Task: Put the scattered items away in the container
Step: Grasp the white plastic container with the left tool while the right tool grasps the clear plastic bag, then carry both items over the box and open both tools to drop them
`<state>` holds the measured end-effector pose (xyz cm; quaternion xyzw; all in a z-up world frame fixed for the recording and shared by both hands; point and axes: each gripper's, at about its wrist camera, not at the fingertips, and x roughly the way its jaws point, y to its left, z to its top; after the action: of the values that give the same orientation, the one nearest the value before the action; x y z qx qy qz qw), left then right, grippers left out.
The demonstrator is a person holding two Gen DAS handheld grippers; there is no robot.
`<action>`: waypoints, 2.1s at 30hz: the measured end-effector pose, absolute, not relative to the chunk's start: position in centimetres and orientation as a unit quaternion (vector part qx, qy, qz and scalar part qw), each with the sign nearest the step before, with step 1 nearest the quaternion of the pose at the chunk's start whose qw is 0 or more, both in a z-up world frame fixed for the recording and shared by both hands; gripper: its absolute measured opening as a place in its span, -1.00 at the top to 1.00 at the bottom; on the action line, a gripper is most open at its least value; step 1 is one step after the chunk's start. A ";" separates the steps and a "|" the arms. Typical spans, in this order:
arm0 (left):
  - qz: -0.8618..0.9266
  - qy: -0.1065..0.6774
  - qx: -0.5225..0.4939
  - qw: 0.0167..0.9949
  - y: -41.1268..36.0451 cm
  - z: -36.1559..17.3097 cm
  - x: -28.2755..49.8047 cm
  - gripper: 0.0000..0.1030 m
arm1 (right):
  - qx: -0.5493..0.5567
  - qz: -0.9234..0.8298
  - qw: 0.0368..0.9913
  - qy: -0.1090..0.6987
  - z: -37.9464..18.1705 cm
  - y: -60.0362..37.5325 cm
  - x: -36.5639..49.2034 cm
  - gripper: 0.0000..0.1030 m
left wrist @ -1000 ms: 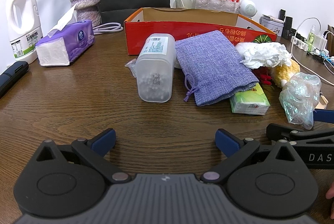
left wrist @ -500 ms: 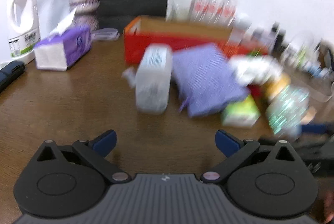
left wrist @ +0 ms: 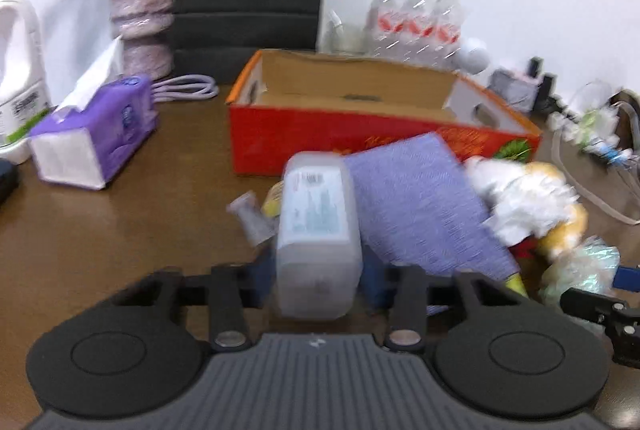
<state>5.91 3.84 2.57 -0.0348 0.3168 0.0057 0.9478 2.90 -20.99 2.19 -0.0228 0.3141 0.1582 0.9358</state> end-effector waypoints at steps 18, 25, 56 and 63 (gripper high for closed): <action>-0.020 0.238 -0.045 0.970 2.4 6.9 -3.5 0.22 | -0.012 0.184 0.950 0.253 7.2 -23.0 -3.3 0.37; -0.002 0.219 -0.020 0.975 3.3 10.9 5.6 0.21 | 0.003 0.195 0.956 0.220 11.7 -22.7 2.3 0.37; 0.039 0.535 -0.006 0.844 6.8 10.6 35.5 -0.26 | -0.067 0.076 0.848 0.521 9.8 -15.3 41.0 -0.36; 0.034 0.531 -0.034 0.846 7.6 18.5 31.0 -0.64 | -0.036 0.074 0.857 0.509 18.8 -17.2 35.5 -0.59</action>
<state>30.99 7.58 18.54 -0.0344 0.5306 0.0342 0.8462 35.54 -17.20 18.80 -0.0364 0.5087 0.0738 0.8570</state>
